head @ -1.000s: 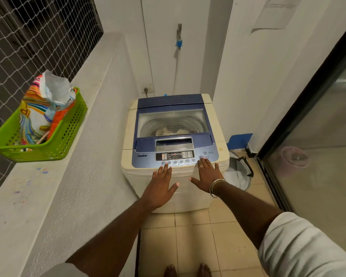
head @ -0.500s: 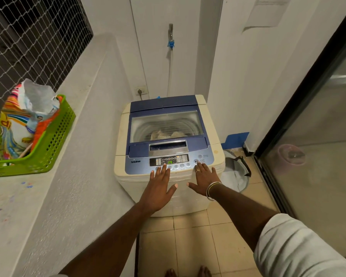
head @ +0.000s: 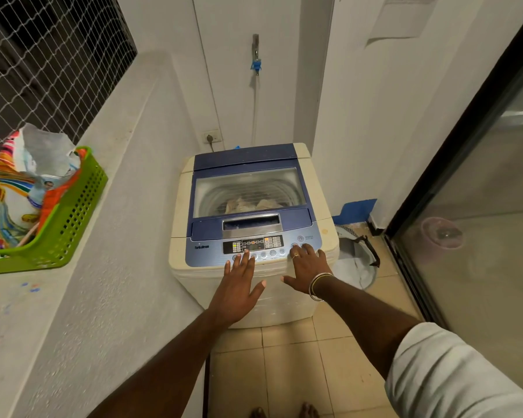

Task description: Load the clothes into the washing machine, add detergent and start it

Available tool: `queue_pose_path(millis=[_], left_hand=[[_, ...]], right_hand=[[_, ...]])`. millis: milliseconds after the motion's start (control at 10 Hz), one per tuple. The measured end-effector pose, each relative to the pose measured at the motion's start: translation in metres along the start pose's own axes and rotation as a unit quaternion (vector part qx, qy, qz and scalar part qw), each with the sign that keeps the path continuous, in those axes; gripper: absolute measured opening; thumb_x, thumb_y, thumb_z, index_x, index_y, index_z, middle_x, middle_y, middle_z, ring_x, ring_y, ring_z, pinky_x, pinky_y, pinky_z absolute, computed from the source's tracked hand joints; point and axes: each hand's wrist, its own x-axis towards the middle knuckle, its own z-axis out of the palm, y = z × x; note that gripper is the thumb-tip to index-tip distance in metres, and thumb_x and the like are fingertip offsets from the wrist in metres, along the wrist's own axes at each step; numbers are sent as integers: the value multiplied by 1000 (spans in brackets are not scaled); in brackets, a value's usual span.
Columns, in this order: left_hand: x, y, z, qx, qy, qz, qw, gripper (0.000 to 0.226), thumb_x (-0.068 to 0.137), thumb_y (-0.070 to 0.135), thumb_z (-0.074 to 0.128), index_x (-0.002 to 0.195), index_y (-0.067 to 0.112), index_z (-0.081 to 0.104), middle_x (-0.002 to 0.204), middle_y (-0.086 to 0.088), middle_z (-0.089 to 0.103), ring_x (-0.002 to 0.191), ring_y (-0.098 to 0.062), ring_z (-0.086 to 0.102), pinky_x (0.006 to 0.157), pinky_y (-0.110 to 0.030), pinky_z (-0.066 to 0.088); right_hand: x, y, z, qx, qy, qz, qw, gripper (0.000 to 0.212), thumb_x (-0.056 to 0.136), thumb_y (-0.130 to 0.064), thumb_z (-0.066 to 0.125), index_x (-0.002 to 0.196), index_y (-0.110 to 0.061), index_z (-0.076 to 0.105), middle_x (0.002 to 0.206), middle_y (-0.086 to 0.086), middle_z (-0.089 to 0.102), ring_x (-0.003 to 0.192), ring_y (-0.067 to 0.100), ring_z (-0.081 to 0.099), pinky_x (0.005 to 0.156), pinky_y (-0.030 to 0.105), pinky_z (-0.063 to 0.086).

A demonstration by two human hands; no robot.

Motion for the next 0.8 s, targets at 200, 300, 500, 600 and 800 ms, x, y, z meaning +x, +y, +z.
queue_pose_path(millis=[200,300,500,600,800], left_hand=[[4,2,2,14,-10,-5,1000,80,95,64,15,159,17,7,167,-4,-2,154,-25,-2,119,-38,-10],[3,4,1,12,-13,-5,1000,76,99,61,21,159,17,6,167,-4,-3,154,-24,-4,120,-38,-10],[-8,6,-8,12,-11,-5,1000,75,100,60,24,159,18,4,167,-3,-4,154,-22,-5,120,-37,-9],[-15,3,-15,11,-11,-4,1000,77,99,61,23,159,17,5,167,-4,0,155,-22,-1,121,-37,-7],[-21,3,-16,18,1,5,1000,77,99,62,21,159,16,8,167,-5,2,155,-22,0,119,-37,-7]], right_hand=[[12,-1,-22,18,-22,16,999,73,78,-59,67,134,-20,42,134,3,54,128,28,42,106,52,36],[20,-3,-29,15,-49,10,999,74,77,-54,70,135,-19,40,136,4,53,132,30,40,107,55,34],[28,-2,-51,-21,-108,11,994,73,79,-55,69,136,-19,42,134,8,54,130,30,42,105,53,36],[8,-3,-45,-14,-61,12,998,64,87,-54,59,138,-18,43,136,9,54,130,29,44,105,49,37],[-33,-2,-6,10,-12,-18,1000,73,91,-53,54,149,-14,32,156,6,34,144,26,29,116,50,28]])
